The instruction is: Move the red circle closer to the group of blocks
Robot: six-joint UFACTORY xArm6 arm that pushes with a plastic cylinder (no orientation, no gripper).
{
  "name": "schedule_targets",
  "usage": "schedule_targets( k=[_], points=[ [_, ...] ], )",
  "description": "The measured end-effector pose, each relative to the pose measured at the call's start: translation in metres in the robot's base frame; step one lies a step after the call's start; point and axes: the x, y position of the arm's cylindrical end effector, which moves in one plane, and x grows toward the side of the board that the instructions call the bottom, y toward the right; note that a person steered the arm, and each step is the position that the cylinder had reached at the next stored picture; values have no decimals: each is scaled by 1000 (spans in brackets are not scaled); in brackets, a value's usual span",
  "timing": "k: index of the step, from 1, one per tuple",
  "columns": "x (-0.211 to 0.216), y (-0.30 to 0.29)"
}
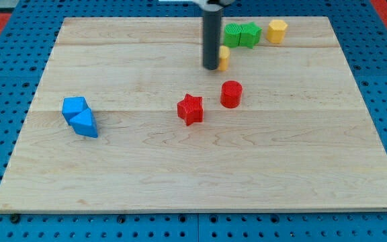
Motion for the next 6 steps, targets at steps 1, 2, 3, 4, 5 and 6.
schedule_targets(
  k=[1, 2, 3, 4, 5, 6],
  points=[
    [-21, 41],
    [5, 43],
    [47, 113],
    [101, 93],
    [116, 25],
    [105, 7]
  ],
)
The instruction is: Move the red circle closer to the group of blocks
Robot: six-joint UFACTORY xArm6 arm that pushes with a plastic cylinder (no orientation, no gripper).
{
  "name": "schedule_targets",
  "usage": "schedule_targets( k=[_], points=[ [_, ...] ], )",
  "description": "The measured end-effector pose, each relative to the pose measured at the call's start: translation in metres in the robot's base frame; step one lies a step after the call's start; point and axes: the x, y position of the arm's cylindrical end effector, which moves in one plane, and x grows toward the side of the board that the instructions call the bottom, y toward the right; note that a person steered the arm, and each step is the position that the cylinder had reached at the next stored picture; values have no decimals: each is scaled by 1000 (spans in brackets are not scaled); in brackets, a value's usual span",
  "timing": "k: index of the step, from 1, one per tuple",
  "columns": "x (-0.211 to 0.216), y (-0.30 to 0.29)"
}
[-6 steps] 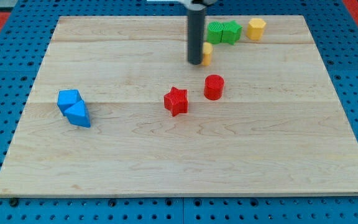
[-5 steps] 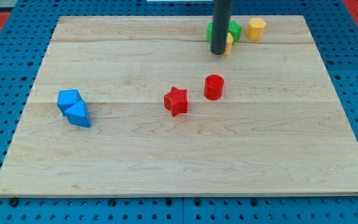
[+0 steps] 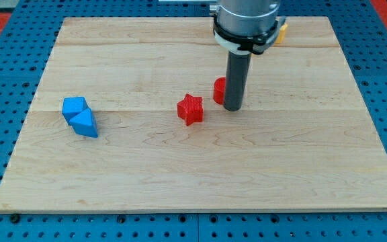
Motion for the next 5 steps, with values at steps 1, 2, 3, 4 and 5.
schedule_targets(
  k=[1, 2, 3, 4, 5],
  points=[
    [-33, -8],
    [-62, -47],
    [-94, -44],
    [-92, -71],
    [-109, -83]
  ],
)
